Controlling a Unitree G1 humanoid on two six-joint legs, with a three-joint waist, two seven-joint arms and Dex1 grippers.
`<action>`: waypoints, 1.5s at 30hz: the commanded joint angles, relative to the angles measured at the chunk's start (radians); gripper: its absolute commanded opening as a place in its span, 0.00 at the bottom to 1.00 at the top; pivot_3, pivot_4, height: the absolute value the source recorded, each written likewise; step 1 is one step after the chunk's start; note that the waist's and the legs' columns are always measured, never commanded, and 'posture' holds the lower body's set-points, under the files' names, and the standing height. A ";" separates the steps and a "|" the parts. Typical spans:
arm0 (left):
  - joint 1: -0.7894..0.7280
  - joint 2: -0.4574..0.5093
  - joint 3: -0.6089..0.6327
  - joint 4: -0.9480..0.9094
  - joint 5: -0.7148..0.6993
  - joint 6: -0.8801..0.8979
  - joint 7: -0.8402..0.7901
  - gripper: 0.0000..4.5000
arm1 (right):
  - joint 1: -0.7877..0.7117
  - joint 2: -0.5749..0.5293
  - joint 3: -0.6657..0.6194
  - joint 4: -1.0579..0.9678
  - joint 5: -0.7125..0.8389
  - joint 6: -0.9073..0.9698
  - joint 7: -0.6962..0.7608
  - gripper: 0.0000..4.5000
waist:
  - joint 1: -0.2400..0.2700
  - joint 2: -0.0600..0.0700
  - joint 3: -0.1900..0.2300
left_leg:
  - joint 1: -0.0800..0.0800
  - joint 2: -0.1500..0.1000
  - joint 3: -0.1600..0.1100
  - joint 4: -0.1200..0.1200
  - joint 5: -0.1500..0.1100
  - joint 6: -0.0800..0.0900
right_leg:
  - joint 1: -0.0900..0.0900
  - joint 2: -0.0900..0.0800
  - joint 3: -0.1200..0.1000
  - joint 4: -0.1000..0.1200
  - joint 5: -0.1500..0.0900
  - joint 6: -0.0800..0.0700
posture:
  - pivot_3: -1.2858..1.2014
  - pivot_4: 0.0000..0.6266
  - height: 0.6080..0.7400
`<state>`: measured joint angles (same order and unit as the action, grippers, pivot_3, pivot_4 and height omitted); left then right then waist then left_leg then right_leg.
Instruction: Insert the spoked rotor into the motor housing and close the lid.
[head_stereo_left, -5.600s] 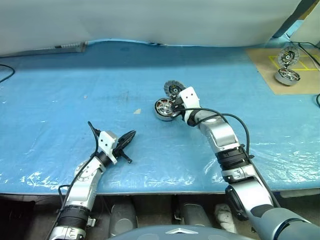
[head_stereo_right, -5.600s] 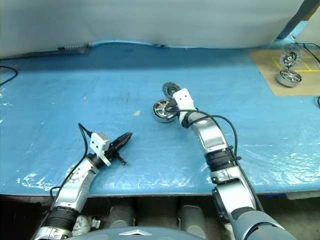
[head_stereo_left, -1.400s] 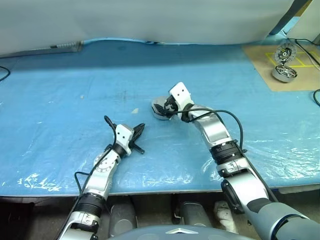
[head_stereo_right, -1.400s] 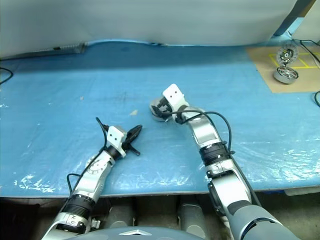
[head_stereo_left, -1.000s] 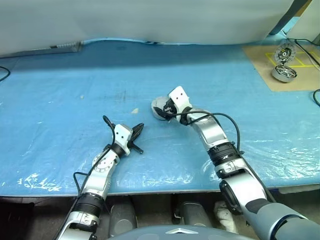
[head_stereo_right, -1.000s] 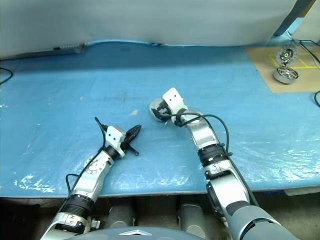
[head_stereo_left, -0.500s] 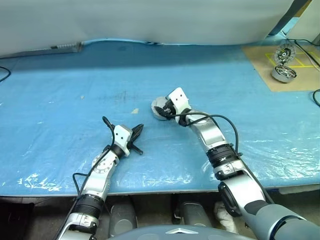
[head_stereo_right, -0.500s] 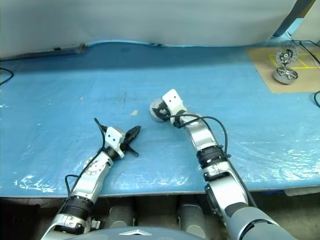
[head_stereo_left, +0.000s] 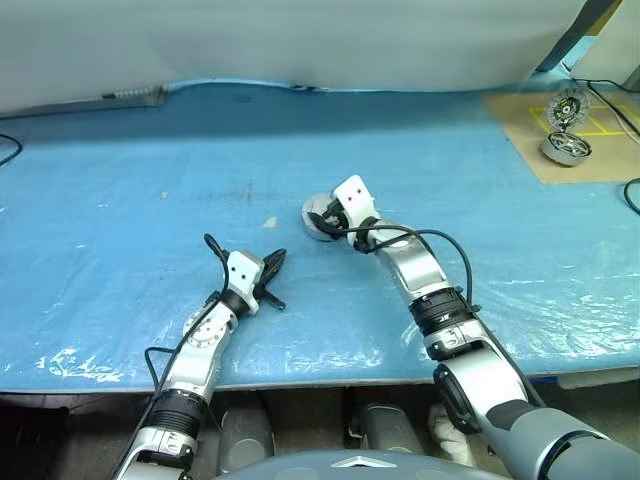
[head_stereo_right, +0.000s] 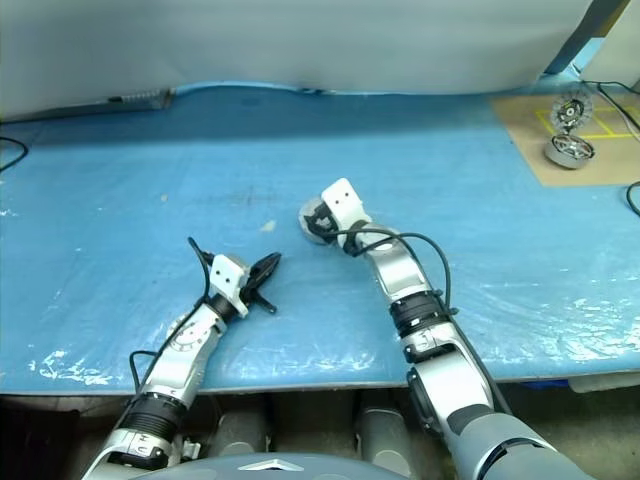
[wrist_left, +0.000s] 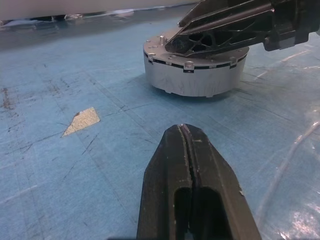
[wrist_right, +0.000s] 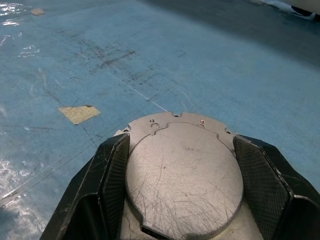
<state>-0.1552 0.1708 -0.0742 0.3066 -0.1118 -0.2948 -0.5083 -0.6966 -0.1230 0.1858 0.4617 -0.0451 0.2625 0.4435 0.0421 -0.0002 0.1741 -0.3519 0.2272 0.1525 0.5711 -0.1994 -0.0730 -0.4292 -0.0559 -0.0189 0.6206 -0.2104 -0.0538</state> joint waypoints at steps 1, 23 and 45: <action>0.008 0.003 0.005 -0.028 -0.006 0.008 0.003 0.00 | 0.005 -0.016 0.027 0.046 -0.044 0.045 -0.015 0.66 | 0.000 0.000 0.000 | 0.001 0.000 0.000 -0.001 0.000 0.000 | 0.001 0.000 0.000 0.000 0.000 0.000 | 0.52 0.24 1.00; -0.269 -0.002 0.176 -0.079 -0.247 0.670 0.102 0.00 | 0.101 -0.047 0.063 -0.056 -0.026 0.158 0.068 0.66 | 0.003 -0.001 -0.003 | 0.002 -0.003 0.000 -0.010 0.000 0.000 | 0.006 -0.001 -0.001 -0.012 -0.001 0.002 | 0.52 0.24 1.00; -0.747 0.066 0.176 0.472 -0.341 0.955 -0.315 0.00 | 0.109 -0.048 0.067 -0.076 -0.034 0.165 0.059 0.66 | 0.006 -0.001 -0.004 | 0.001 -0.005 -0.002 -0.012 0.000 -0.001 | 0.007 -0.002 -0.002 -0.014 -0.001 0.002 | 0.52 0.24 1.00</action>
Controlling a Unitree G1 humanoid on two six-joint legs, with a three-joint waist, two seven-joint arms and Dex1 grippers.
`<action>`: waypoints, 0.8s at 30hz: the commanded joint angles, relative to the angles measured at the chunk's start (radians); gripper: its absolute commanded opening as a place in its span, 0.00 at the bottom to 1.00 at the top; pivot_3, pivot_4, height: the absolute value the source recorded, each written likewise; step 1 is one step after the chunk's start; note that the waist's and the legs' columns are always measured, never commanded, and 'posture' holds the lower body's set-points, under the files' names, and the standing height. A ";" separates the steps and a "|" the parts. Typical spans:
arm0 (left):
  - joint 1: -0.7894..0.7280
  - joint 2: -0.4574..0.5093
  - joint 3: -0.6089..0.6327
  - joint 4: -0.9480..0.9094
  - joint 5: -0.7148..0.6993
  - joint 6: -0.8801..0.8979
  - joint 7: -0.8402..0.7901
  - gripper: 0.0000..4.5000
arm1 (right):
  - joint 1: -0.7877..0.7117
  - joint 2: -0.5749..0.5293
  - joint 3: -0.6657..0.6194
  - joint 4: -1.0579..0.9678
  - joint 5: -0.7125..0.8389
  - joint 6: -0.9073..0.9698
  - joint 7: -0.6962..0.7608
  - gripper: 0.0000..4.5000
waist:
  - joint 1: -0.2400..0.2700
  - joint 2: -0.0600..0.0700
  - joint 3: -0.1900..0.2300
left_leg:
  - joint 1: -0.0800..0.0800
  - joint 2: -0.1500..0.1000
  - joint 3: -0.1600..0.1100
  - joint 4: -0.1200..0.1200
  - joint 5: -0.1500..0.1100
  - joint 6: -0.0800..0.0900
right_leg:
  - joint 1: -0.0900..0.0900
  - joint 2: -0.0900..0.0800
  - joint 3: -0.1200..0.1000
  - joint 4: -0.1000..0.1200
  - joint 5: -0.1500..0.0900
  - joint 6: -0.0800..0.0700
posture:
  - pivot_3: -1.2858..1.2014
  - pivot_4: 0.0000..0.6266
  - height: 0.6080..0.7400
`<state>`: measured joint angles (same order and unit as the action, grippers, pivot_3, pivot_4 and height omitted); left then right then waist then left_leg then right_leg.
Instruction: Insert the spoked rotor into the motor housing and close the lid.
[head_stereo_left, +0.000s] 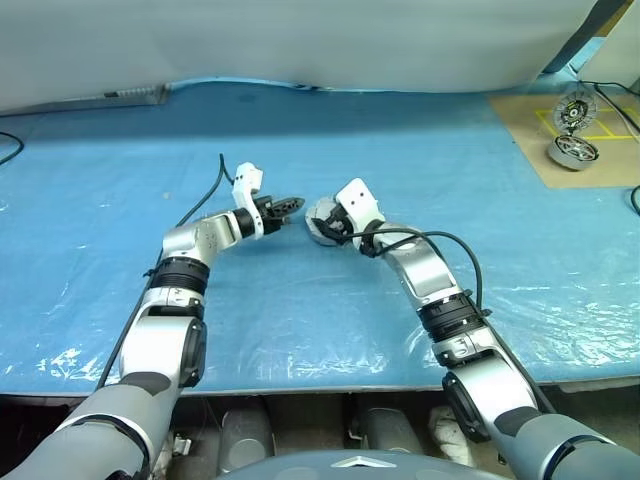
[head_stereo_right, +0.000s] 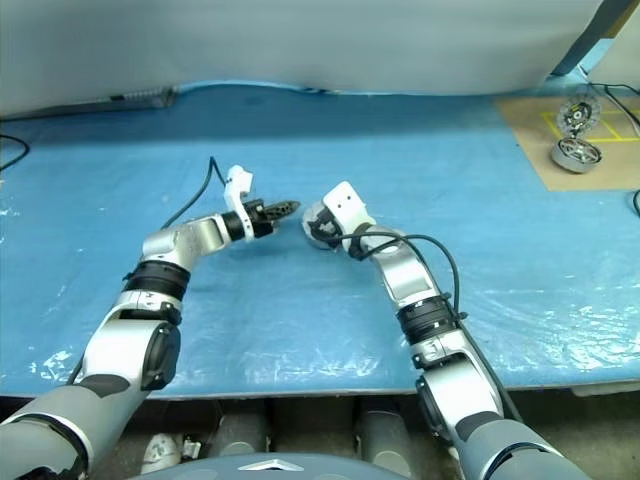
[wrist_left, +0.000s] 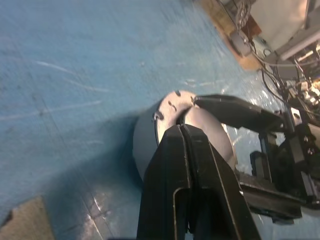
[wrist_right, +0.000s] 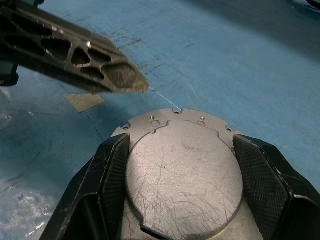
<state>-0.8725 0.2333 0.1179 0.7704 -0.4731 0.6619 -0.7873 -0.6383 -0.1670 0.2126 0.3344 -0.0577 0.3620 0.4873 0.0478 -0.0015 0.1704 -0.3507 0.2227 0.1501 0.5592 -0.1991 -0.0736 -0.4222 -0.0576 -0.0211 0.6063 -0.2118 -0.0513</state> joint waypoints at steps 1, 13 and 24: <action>-0.030 0.001 -0.023 0.012 0.030 -0.008 -0.043 0.00 | 0.049 -0.003 0.040 0.052 -0.022 0.066 0.014 0.66 | 0.000 0.000 0.000 | 0.000 0.000 0.000 0.000 0.000 0.000 | 0.000 0.000 0.000 0.000 0.000 0.000 | 0.52 0.24 1.00; -0.042 -0.035 -0.054 0.070 0.125 -0.059 -0.024 0.00 | 0.044 -0.002 0.048 0.046 -0.027 0.044 0.023 0.66 | 0.001 0.000 0.000 | 0.001 0.000 0.000 -0.001 0.000 0.000 | 0.004 0.000 0.000 -0.001 0.000 0.000 | 0.52 0.24 1.00; -0.088 -0.062 -0.066 0.122 0.175 -0.113 -0.039 0.00 | 0.112 -0.032 -0.013 -0.174 0.059 0.125 0.078 1.00 | 0.022 0.000 0.000 | 0.001 0.000 0.000 -0.002 0.000 0.000 | 0.004 0.000 -0.001 -0.002 0.000 0.000 | 0.52 0.24 1.00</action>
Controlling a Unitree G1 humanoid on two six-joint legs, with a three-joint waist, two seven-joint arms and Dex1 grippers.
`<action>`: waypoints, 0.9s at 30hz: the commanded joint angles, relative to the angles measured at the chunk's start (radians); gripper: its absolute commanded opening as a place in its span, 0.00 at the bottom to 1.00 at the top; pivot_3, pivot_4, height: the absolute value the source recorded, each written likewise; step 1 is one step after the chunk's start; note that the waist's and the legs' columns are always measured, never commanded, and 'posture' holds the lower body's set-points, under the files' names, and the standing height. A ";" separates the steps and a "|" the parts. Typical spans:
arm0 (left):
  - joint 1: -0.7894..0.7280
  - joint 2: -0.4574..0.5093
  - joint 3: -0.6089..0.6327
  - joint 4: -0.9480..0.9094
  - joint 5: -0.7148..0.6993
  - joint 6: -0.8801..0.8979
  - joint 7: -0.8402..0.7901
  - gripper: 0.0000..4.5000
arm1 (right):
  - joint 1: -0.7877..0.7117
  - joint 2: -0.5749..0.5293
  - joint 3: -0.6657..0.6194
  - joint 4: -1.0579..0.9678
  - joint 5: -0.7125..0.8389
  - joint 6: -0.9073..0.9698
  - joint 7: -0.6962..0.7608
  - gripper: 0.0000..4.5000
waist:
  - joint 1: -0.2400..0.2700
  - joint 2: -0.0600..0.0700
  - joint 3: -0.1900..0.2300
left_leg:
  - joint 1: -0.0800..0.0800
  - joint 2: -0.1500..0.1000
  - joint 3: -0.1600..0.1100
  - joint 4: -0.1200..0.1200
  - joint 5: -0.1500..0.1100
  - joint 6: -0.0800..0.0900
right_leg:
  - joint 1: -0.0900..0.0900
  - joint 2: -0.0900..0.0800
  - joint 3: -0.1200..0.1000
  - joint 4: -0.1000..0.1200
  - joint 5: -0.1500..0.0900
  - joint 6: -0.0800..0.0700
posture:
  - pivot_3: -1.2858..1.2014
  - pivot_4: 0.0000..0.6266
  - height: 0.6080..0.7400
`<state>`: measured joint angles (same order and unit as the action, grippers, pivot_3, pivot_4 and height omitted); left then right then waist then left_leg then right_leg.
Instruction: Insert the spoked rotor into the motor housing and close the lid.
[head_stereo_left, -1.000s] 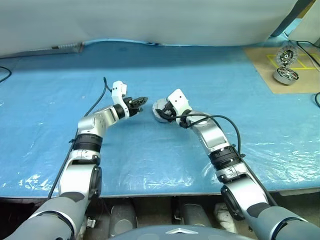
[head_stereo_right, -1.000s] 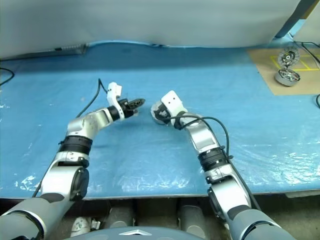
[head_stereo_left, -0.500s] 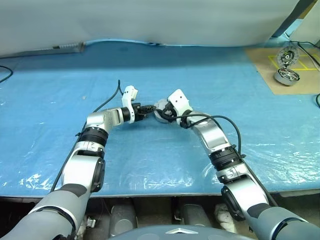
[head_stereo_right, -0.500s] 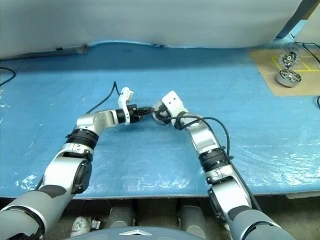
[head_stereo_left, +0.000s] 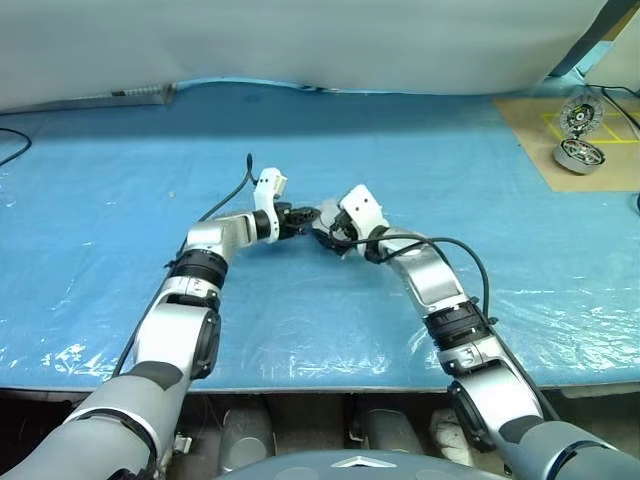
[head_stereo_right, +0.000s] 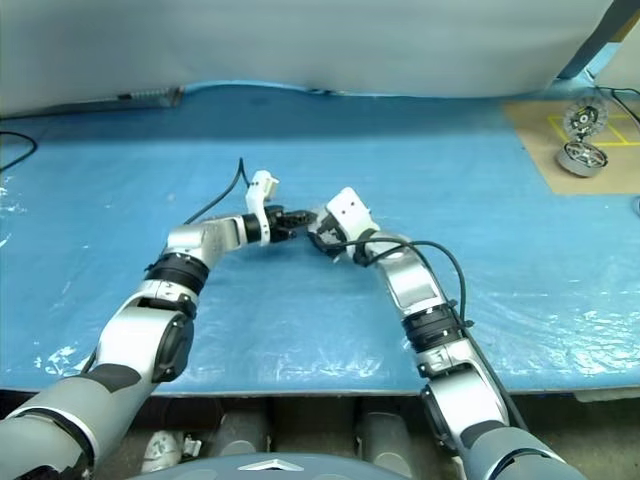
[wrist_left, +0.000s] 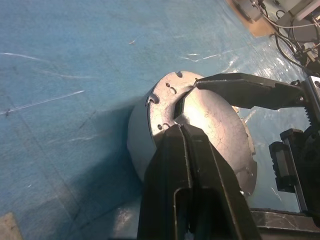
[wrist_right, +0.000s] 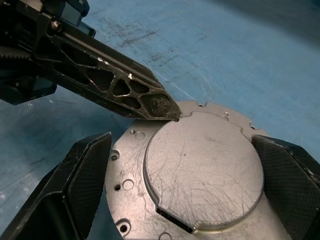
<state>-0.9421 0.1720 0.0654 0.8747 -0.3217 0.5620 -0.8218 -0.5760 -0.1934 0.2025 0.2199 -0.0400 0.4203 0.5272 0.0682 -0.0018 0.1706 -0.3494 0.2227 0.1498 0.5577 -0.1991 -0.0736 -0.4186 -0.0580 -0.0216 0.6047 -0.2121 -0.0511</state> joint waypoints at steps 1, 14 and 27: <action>-0.021 -0.001 -0.014 0.021 0.026 -0.017 -0.007 0.00 | 0.058 -0.008 -0.012 -0.084 0.054 0.080 0.042 1.00 | 0.003 0.000 0.000 | 0.000 0.000 0.000 -0.001 0.000 0.000 | 0.000 0.000 0.000 0.000 0.000 0.000 | 0.52 0.24 1.00; -0.029 -0.012 -0.023 0.035 0.046 -0.040 -0.041 0.00 | 0.090 0.020 -0.152 -0.201 0.186 0.183 -0.035 1.00 | 0.006 -0.001 0.003 | -0.001 -0.001 -0.001 -0.006 0.000 0.000 | -0.002 0.000 -0.001 -0.004 0.000 0.001 | 0.52 0.24 1.00; -0.099 0.036 0.133 0.131 0.013 -0.138 0.123 0.00 | 0.130 -0.011 -0.024 -0.159 0.118 0.079 -0.020 1.00 | 0.002 -0.002 0.004 | -0.002 -0.001 -0.001 -0.008 0.000 -0.001 | -0.002 0.000 -0.001 -0.004 0.001 0.003 | 0.52 0.24 1.00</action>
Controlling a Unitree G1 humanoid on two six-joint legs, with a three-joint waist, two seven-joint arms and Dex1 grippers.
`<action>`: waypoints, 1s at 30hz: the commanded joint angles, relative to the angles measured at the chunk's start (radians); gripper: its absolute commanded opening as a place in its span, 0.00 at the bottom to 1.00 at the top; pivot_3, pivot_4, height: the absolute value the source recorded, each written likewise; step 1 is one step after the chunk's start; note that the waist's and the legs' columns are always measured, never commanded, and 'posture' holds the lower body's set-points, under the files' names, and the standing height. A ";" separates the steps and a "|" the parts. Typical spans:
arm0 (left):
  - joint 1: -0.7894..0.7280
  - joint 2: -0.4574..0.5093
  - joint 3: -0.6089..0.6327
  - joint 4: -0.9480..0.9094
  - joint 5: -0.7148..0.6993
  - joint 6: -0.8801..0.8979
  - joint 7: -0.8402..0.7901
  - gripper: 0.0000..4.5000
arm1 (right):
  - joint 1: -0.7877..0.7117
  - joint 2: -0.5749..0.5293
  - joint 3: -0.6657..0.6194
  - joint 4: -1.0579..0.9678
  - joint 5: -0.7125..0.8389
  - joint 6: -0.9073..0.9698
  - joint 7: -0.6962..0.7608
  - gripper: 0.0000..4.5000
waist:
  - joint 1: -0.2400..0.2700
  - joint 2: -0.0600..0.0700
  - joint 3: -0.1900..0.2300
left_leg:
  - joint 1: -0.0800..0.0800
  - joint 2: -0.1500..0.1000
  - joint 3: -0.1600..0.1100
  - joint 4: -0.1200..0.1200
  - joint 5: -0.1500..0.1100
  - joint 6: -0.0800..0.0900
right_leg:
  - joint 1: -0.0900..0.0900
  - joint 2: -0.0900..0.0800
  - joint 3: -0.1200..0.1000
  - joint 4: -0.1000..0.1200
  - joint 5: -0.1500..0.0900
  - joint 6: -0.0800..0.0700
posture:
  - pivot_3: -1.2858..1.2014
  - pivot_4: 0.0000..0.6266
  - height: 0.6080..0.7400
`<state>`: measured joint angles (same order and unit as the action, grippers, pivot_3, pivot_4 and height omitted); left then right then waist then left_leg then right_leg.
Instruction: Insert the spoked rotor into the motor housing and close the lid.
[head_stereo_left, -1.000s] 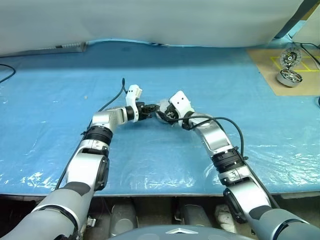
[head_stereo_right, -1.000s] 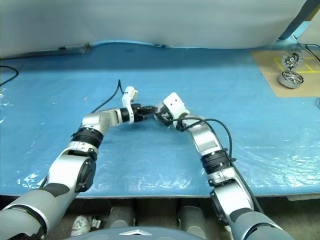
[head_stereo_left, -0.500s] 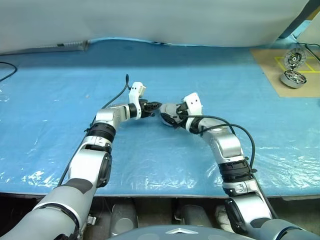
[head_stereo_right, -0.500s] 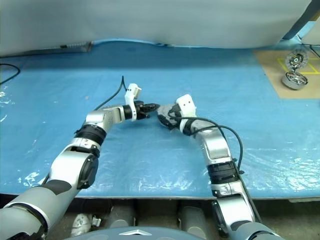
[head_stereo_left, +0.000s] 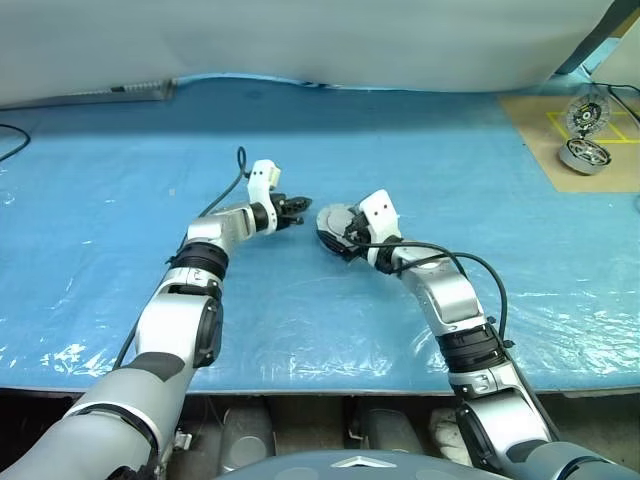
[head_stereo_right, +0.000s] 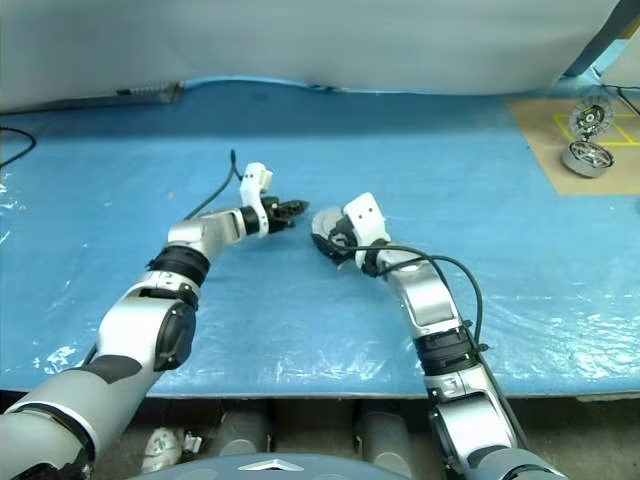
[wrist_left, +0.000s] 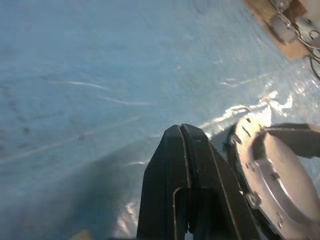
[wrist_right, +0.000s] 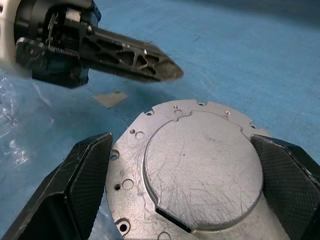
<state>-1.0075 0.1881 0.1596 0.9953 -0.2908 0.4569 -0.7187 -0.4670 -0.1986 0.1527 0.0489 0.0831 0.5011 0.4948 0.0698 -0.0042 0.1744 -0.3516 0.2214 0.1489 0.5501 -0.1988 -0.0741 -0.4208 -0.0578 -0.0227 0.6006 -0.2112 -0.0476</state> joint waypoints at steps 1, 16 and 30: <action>-0.038 0.023 0.047 0.014 -0.022 -0.037 0.023 0.00 | 0.024 -0.010 0.029 0.012 -0.007 -0.004 0.017 1.00 | 0.001 0.000 0.000 | 0.000 0.000 0.000 0.000 0.000 0.000 | 0.000 0.000 0.000 0.000 0.000 0.000 | 0.52 0.24 1.00; 0.124 0.026 0.025 -0.247 -0.040 -0.066 -0.052 0.00 | 0.045 -0.038 0.060 0.029 -0.024 -0.025 0.054 1.00 | 0.001 0.000 0.000 | 0.001 0.000 0.000 -0.003 0.000 0.000 | 0.000 0.000 0.000 0.000 0.001 0.001 | 0.52 0.24 1.00; 0.228 0.016 -0.077 -0.549 -0.146 0.259 -0.146 0.00 | 0.039 -0.037 0.064 0.052 -0.038 -0.035 0.061 1.00 | 0.000 0.000 0.000 | 0.001 0.000 0.000 -0.003 0.000 0.000 | 0.000 0.000 0.000 0.002 -0.001 -0.002 | 0.52 0.24 1.00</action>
<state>-0.7806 0.2052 0.0963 0.4928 -0.4162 0.6895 -0.8591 -0.4570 -0.2356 0.1838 0.0634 0.0515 0.4427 0.5426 0.0699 -0.0045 0.1745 -0.3501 0.2213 0.1493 0.5474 -0.1988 -0.0741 -0.4206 -0.0579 -0.0228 0.6024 -0.2125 -0.0499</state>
